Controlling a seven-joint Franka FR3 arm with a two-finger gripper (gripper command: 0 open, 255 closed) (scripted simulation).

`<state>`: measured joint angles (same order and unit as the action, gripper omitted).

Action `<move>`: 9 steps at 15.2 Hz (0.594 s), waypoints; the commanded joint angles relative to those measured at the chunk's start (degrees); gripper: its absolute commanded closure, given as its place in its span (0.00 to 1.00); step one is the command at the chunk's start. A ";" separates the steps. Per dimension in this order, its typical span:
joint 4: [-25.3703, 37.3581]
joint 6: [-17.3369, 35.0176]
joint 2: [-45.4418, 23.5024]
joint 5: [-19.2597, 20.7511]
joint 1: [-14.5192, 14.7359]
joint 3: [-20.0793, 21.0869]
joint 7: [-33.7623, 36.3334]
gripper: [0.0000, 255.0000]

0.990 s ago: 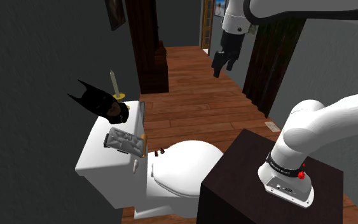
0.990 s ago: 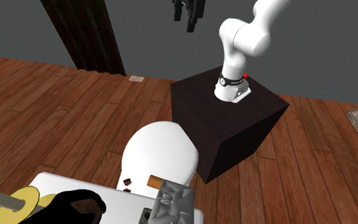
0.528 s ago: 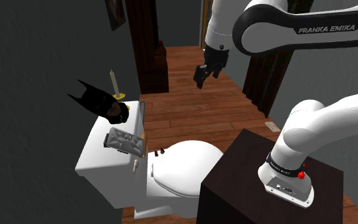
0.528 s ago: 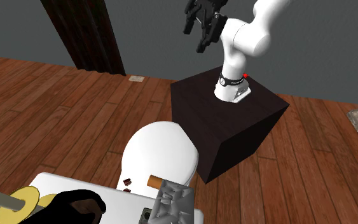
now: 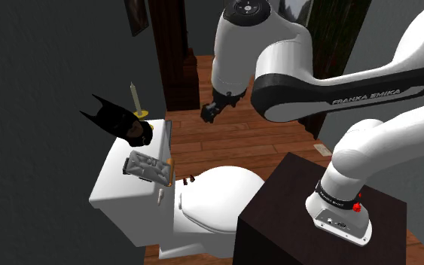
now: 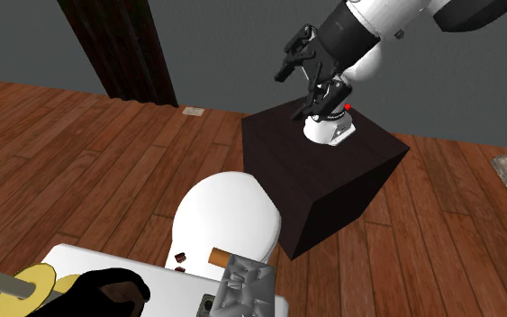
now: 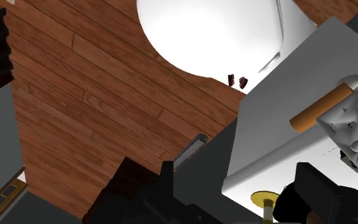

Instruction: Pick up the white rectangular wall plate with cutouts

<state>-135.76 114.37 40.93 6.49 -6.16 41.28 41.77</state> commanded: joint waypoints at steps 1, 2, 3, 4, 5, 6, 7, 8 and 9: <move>2.41 0.93 -2.53 2.62 -3.32 6.71 5.83 0.00; 3.66 1.25 -3.81 4.18 -5.40 10.12 8.54 0.00; 5.04 1.42 -5.10 5.85 -7.78 13.74 11.27 0.00; 6.54 1.44 -6.37 7.60 -10.51 17.62 14.00 0.00; 8.18 1.30 -7.57 9.40 -13.61 21.79 16.69 0.00; 9.94 1.02 -8.63 11.20 -17.15 26.29 19.29 0.00; 11.81 0.63 -9.42 12.87 -21.18 31.14 21.72 0.00; 13.79 0.17 -9.81 14.32 -25.64 36.27 23.90 0.00; 15.87 -0.29 -9.58 15.34 -30.41 41.49 25.69 0.00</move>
<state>-121.99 114.31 31.76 20.27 -31.44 76.99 64.97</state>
